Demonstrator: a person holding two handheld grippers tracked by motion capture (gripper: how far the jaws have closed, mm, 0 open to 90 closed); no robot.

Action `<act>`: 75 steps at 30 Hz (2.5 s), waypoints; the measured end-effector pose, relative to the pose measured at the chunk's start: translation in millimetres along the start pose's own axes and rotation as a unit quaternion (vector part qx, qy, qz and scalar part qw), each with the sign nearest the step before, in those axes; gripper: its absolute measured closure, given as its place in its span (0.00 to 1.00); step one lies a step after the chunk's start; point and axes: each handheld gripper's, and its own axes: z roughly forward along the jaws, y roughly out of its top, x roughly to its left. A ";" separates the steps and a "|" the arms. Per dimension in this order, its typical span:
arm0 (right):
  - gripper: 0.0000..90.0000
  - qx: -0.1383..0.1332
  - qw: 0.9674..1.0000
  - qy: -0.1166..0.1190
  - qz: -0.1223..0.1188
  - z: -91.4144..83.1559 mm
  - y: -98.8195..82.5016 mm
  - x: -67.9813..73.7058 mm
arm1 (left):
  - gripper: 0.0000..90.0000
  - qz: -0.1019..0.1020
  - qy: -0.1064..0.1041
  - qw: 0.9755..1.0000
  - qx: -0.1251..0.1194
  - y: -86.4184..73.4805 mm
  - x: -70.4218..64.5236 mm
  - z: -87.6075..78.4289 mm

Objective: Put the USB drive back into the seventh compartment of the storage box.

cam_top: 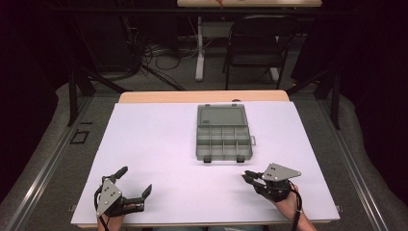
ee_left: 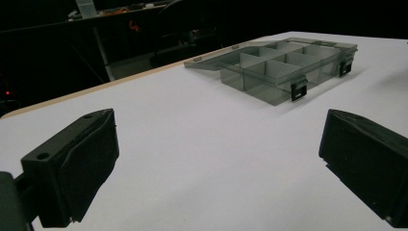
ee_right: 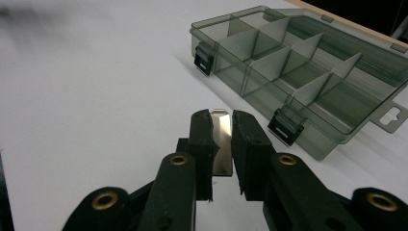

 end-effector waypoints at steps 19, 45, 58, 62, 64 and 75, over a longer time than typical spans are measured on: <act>0.88 -0.006 1.000 -0.009 0.004 -2.8 5.1 -3.8 | 0.00 0.000 0.001 1.000 -0.002 0.0 -0.3 0.0; 0.88 -0.012 1.000 -0.019 0.004 -0.5 20.2 -11.7 | 0.00 0.002 -0.001 1.000 -0.003 0.0 -0.7 1.6; 0.88 -0.018 1.000 -0.025 0.000 2.5 30.0 -16.1 | 0.00 0.001 -0.001 1.000 -0.003 -0.1 -0.5 1.8; 0.88 -0.019 0.999 -0.027 0.000 4.1 31.5 -17.6 | 0.00 0.002 -0.001 1.000 -0.003 -0.1 -0.5 1.8; 0.88 -0.017 0.999 -0.028 0.000 4.7 31.6 -18.2 | 0.00 0.002 -0.001 1.000 -0.003 -0.1 -0.6 1.8; 0.88 -0.017 0.999 -0.031 0.001 7.3 36.4 -22.8 | 0.00 0.002 -0.001 1.000 -0.003 0.0 -0.9 1.8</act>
